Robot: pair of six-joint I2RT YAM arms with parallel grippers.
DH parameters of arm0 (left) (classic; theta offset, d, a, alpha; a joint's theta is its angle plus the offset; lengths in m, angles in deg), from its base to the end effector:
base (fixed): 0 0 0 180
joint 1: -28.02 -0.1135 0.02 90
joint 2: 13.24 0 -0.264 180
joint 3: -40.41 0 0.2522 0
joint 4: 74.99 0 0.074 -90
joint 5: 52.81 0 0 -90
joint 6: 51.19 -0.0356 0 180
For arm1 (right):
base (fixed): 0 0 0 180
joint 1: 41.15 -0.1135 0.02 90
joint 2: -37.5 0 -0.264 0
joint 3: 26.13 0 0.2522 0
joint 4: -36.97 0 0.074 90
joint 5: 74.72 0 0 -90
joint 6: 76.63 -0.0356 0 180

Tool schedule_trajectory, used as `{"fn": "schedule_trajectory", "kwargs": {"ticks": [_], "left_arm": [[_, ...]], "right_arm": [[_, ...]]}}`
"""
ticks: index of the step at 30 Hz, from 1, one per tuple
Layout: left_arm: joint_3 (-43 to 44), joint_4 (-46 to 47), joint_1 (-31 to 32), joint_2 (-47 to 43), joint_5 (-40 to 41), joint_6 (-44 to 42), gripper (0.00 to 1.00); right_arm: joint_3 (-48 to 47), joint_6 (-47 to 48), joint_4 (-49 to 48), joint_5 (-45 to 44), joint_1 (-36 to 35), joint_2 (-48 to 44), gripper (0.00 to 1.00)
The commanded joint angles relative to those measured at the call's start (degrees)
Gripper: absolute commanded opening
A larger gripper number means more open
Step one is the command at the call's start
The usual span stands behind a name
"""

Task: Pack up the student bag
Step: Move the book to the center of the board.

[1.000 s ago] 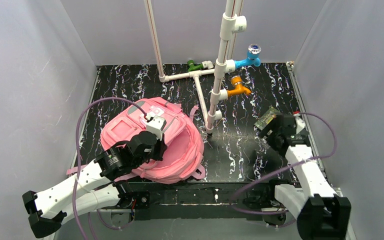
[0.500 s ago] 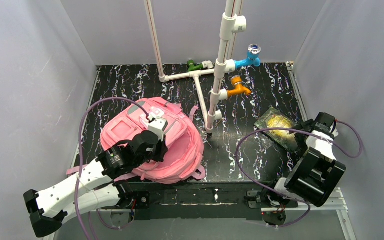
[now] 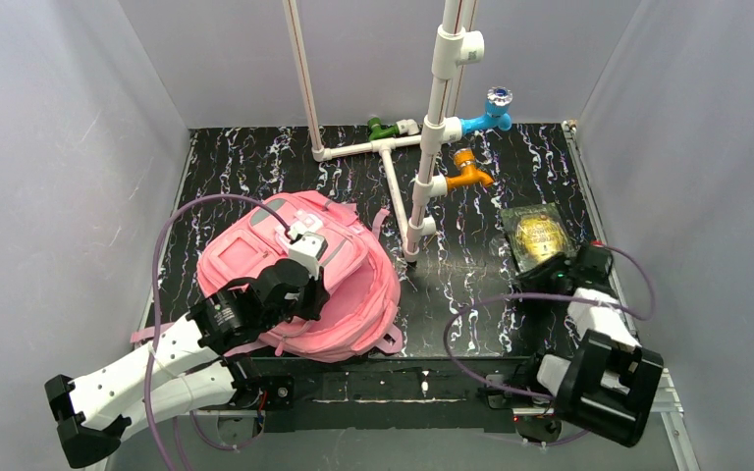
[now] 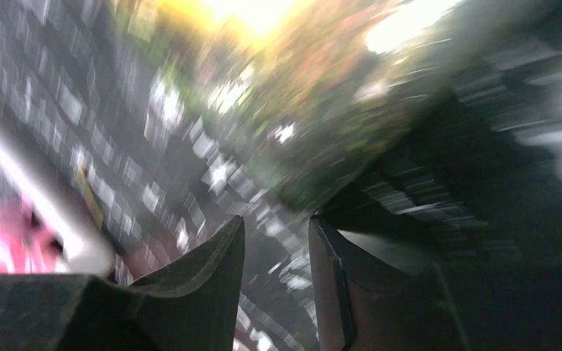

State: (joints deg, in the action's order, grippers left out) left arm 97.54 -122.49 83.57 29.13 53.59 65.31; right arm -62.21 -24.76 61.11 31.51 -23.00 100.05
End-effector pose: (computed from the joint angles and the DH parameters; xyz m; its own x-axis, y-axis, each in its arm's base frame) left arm 0.0987 -0.1261 0.2972 -0.5668 0.0696 -0.8209 0.4512 0.8599 -0.2387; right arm 0.1862 -0.0506 0.1518 -0.4971 0.7868 -0.3658 0.5561 0.6125 0.5617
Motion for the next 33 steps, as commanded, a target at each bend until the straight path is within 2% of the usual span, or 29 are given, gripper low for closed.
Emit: {"fn": "schedule_trajectory", "kwargs": {"ticks": [1, 3, 6, 7, 9, 13, 16, 18, 22, 27, 29, 31, 33], "left_arm": [[-0.3, -2.5, -0.3, 0.5, -1.0, 1.4, 0.08], [0.4, -2.6, -0.3, 0.9, -1.1, 1.3, 0.08], [1.1, -2.9, -0.3, 1.1, -1.4, 1.9, 0.09], [1.3, -3.0, -0.3, 1.1, -1.7, 2.3, 0.13], [1.4, -3.2, -0.3, 0.8, -2.5, 3.0, 0.18], [1.3, -4.2, -0.2, -0.2, -4.3, 4.7, 0.35], [1.6, -5.9, -0.3, -1.6, -6.8, 5.7, 0.47], [1.9, -7.1, -0.3, -3.0, -8.2, 6.3, 0.53], [2.3, -9.0, -0.2, -6.5, -11.1, 7.2, 0.60], [2.6, -9.2, -0.3, -8.4, -17.2, 8.1, 0.65], [3.2, -9.2, -0.3, -8.3, -19.8, 8.1, 0.72], [3.8, -9.2, -0.3, -8.5, -20.7, 8.1, 0.77], [4.2, -9.1, -0.3, -9.2, -20.3, 8.3, 0.78]], "right_arm": [[-2.6, 1.7, 0.9, 7.5, -16.5, -1.0, 0.47], [-6.6, 5.4, 7.6, 3.5, -17.5, -1.4, 0.53], [-12.4, 7.9, 12.5, -6.3, -16.5, -2.5, 0.73], [-14.0, 8.0, 12.9, -9.4, -15.8, -2.2, 0.82], [-16.9, 7.7, 12.5, -11.1, -13.0, 0.2, 0.89], [-24.5, 9.1, 10.1, -10.5, -6.7, 9.2, 0.91], [-31.5, 13.7, 9.2, -20.4, -6.1, 17.0, 0.98], [-35.9, 16.5, 9.7, -25.2, -5.1, 23.2, 0.98], [-44.4, 19.5, 11.4, -27.7, -3.9, 35.3, 0.98], [-50.8, 23.8, 11.1, -26.8, -3.9, 45.4, 0.98], [-52.6, 25.5, 12.0, -26.2, -3.8, 48.3, 0.98], [-54.2, 27.1, 13.1, -21.7, -3.7, 51.5, 0.98], [-54.0, 26.4, 14.2, -15.9, -3.9, 53.1, 0.98]]}}
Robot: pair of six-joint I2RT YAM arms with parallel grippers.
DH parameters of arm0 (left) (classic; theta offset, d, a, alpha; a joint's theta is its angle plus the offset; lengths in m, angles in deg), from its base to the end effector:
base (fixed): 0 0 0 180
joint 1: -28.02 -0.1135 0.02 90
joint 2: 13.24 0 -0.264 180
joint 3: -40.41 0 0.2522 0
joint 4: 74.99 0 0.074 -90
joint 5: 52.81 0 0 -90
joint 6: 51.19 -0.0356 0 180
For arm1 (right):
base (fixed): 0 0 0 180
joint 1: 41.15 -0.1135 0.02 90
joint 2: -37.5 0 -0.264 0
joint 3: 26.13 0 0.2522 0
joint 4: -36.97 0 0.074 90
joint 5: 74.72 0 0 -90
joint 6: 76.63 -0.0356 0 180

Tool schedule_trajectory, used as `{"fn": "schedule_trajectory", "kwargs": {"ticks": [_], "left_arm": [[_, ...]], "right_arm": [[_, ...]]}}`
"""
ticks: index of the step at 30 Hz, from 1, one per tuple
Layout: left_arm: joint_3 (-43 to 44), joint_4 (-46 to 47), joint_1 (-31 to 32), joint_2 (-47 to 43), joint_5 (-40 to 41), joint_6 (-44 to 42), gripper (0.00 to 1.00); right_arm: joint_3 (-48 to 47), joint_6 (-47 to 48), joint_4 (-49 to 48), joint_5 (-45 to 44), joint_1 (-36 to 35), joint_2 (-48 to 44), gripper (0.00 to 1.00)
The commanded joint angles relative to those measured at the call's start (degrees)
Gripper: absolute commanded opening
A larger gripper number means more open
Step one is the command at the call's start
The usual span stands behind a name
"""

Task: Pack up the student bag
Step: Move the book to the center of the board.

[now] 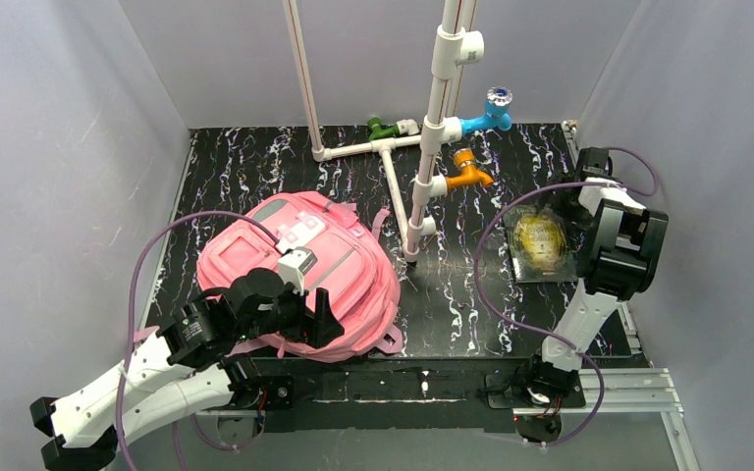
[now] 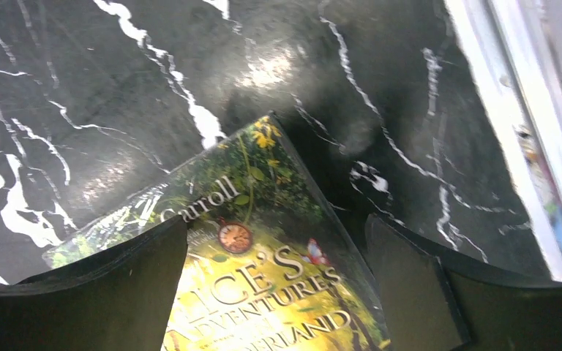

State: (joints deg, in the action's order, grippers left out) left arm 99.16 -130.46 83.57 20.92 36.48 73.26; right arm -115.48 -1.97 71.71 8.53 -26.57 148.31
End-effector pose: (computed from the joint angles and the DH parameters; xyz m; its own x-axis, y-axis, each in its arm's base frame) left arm 0.0703 -0.1033 0.3104 -0.7093 0.0340 -0.7041 0.5207 0.6986 -0.4907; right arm 0.3951 -0.1071 0.1771 -0.6927 0.4516 -0.5623 0.5149 0.8556 0.0530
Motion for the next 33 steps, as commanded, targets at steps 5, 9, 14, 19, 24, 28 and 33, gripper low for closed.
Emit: {"fn": "schedule_trajectory", "kwargs": {"ticks": [5, 9, 14, 19, 24, 28, 33], "left_arm": [[3.0, 1.2, -0.2, -2.3, -2.3, -2.5, 0.78], [2.9, 3.6, -0.3, -1.6, -4.3, -3.8, 0.76], [0.1, 11.3, -0.1, 0.2, -8.3, -3.2, 0.73], [-1.6, 20.4, 2.3, 2.6, -9.0, -2.0, 0.70], [0.3, 26.5, 13.7, 7.7, 2.7, -8.3, 0.70], [3.9, 30.5, 24.1, 16.4, 10.7, -15.7, 0.71], [3.6, 40.7, 29.7, 28.7, 16.1, -22.3, 0.74]], "right_arm": [[10.9, -0.2, 0.2, 15.8, -3.6, -1.9, 0.98], [19.8, -0.1, 2.8, 12.9, -8.7, -10.8, 0.92], [29.3, -1.8, 5.4, 11.3, -16.5, -23.8, 0.88], [36.1, -5.5, 5.4, 17.5, -16.9, -37.7, 0.90], [40.3, -9.2, 1.7, 24.2, -16.9, -42.4, 0.90], [40.1, -7.6, 4.3, 24.9, -16.8, -39.1, 0.83], [39.3, -11.1, 7.7, 17.0, -16.8, -40.0, 0.82]]}}
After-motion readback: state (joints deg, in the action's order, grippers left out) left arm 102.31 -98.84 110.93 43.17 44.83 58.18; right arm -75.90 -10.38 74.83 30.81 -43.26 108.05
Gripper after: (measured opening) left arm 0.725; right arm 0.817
